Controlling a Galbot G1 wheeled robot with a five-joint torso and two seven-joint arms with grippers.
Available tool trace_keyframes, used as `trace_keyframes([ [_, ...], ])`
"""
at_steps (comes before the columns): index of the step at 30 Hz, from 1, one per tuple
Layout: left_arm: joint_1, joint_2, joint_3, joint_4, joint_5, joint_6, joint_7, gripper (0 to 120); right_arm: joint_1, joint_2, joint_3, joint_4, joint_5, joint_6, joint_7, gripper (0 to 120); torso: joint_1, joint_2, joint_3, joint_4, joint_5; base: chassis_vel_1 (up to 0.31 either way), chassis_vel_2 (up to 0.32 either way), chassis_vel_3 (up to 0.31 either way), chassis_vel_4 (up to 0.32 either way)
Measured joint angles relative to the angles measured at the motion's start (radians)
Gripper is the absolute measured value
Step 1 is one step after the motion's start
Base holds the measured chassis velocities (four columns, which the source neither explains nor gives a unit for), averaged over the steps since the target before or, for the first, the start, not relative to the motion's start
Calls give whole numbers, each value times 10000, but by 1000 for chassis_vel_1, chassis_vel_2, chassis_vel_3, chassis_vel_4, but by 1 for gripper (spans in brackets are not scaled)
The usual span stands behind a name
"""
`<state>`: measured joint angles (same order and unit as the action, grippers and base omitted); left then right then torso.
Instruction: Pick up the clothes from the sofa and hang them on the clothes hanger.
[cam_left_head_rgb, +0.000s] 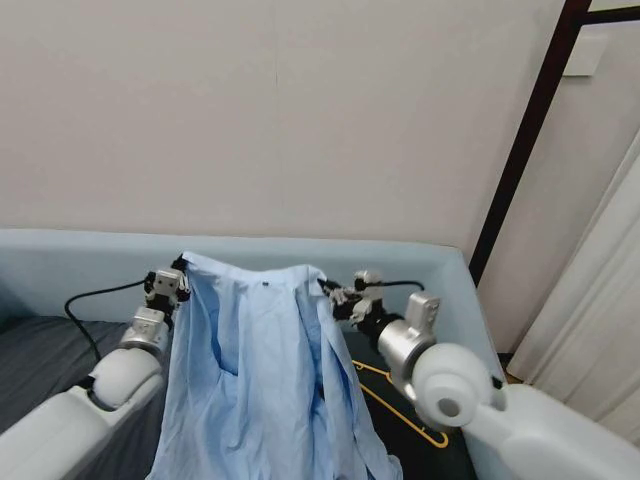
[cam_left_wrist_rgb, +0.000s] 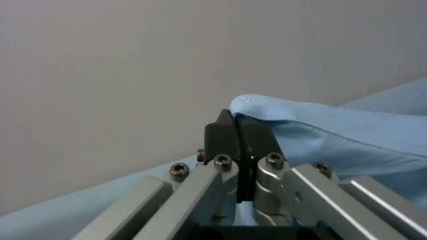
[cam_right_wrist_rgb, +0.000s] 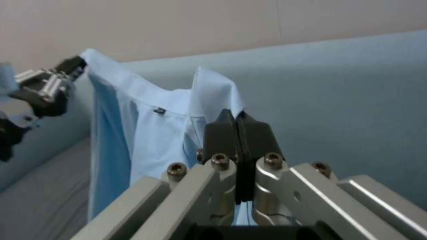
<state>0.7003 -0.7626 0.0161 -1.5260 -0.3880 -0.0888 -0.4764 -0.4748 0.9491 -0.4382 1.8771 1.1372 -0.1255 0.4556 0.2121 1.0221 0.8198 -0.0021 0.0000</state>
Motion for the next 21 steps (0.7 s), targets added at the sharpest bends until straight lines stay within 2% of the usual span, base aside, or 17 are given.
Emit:
trace_keyframes([
  [2, -231, -302, 92, 579, 205, -168, 75, 0, 63, 508, -7, -972, -292, 251, -142, 0, 0, 0, 1, 2, -10, 0, 0, 0, 0],
  [7, -423, -531, 87, 1193, 271, -407, 208, 0, 579, 1125, 274, -2273, -498, 580, -340, 0, 1, 0, 0, 13, -11, 0, 0, 0, 0],
  [11, -43, -487, 49, 1007, 215, -682, 463, 0, 497, 1085, 398, -2393, -557, 687, -474, 0, 0, 1, -4, 9, -7, 0, 0, 0, 0],
  [15, 1017, -585, -65, 766, 522, -1054, 675, 0, -661, 755, 315, -2296, -1127, 926, -864, 0, -2, 1, -3, 7, -7, 0, 0, 0, 0],
  [21, 1860, -903, -381, 823, 921, -1333, 682, 0, -1704, 881, 530, -2488, -1634, 1206, -1400, 0, -3, 1, -3, 5, -8, 0, 0, 0, 0],
])
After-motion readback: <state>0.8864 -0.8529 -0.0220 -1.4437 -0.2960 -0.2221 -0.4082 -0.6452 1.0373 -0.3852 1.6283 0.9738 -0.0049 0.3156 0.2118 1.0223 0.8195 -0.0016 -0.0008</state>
